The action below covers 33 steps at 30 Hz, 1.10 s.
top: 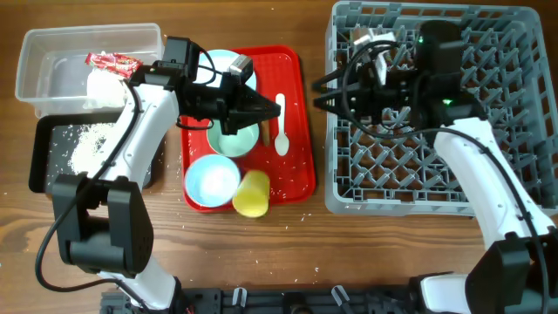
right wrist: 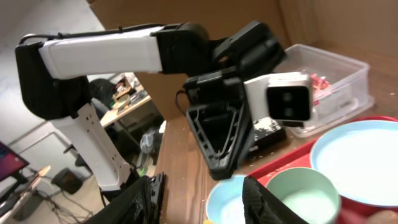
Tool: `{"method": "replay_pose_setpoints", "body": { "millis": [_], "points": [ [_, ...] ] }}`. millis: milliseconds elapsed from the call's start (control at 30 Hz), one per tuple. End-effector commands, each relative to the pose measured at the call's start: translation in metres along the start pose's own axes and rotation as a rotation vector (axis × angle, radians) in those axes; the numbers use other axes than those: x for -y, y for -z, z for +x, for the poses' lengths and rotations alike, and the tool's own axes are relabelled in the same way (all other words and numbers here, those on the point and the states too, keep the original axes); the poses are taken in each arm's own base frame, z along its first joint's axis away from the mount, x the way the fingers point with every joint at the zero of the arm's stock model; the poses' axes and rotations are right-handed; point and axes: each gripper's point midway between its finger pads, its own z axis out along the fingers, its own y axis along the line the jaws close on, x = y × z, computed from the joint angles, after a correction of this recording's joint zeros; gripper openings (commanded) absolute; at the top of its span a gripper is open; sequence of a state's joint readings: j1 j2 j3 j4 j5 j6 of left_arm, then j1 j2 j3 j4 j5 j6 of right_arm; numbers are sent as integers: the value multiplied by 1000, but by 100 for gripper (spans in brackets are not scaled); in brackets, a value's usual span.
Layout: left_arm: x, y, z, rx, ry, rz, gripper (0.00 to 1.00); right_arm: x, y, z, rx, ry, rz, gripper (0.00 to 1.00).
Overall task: Sort waste into correct bins and load items into the dishwasher rack
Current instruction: 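Grasp the yellow cup with the left gripper and lift it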
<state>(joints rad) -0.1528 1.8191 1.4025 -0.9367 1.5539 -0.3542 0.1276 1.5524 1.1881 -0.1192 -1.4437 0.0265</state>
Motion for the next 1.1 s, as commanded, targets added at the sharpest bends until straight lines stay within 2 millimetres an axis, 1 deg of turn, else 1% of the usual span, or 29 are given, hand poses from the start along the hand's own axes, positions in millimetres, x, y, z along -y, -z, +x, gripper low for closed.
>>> {"method": "replay_pose_setpoints", "body": {
  "millis": [0, 67, 100, 133, 167, 200, 233, 267, 300, 333, 400, 467, 500, 533, 567, 600, 633, 667, 700, 733, 767, 800, 833, 867, 900, 933, 1000, 1067],
  "points": [
    [15, -1, 6, -11, -48, 21, 4, -8, -1, -2, -3, -1, -54, 48],
    [13, -1, 5, -5, -55, 7, 4, -8, -1, -2, -3, -4, -53, 48],
    [9, -1, 3, 6, -55, -16, 4, -4, -1, 0, -5, -22, -31, 49],
    [0, 0, -2, 31, -55, -69, 6, 1, -1, 2, -8, -47, 0, 51],
    [-20, 3, -8, 74, -90, -184, 11, 17, 0, 10, -19, -109, 94, 59],
    [-38, 7, -10, 103, -63, -281, 13, 25, 1, 14, -26, -139, 142, 68],
    [-69, 19, -11, 152, 9, -464, 15, 39, 4, 24, -45, -195, 234, 79],
    [-109, 42, -3, 196, 113, -725, 18, 53, 9, 35, -69, -250, 328, 86],
    [-130, 58, 5, 223, 184, -886, 19, 62, 13, 43, -86, -281, 392, 89],
    [-144, 66, 13, 236, 234, -1019, 20, 69, 17, 51, -107, -314, 455, 91],
    [-154, 59, 21, 220, 229, -1129, 21, 75, 22, 60, -129, -347, 507, 93],
    [-166, 58, 29, 236, 245, -1257, 20, 76, 24, 65, -142, -370, 527, 94],
    [-175, 62, 36, 301, 304, -1357, 16, 77, 26, 69, -152, -386, 542, 95],
    [-178, 66, 41, 354, 339, -1393, 15, 79, 27, 72, -160, -395, 558, 95],
    [-178, 72, 47, 443, 381, -1428, 15, 80, 30, 76, -172, -410, 580, 96],
    [-174, 75, 54, 543, 393, -1425, 16, 82, 32, 80, -182, -420, 602, 97],
    [-167, 72, 61, 630, 364, -1375, 17, 83, 33, 82, -191, -418, 611, 98],
    [-165, 71, 64, 668, 350, -1349, 18, 83, 33, 82, -196, -410, 609, 98],
    [-158, 71, 72, 758, 307, -1286, 20, 83, 33, 83, -197, -409, 608, 98],
    [-156, 76, 81, 856, 273, -1223, 24, 83, 33, 83, -197, -408, 608, 98],
    [-162, 82, 88, 911, 238, -1172, 27, 82, 33, 83, -197, -409, 608, 99],
    [-170, 83, 92, 926, 229, -1138, 30, 82, 33, 83, -197, -414, 607, 99],
    [-187, 85, 100, 943, 259, -1103, 38, 81, 32, 84, -199, -421, 600, 99],
    [-199, 86, 103, 940, 259, -1099, 38, 80, 33, 86, -203, -429, 599, 99],
    [-211, 87, 103, 941, 256, -1095, 38, 79, 33, 87, -208, -435, 599, 100],
    [-218, 84, 97, 940, 227, -1076, 38, 78, 33, 90, -218, -435, 597, 100],
    [-216, 77, 82, 947, 157, -1030, 37, 75, 33, 95, -245, -423, 591, 99],
    [-212, 72, 73, 938, 107, -1012, 35, 73, 34, 100, -264, -426, 589, 100]
  ]
}}
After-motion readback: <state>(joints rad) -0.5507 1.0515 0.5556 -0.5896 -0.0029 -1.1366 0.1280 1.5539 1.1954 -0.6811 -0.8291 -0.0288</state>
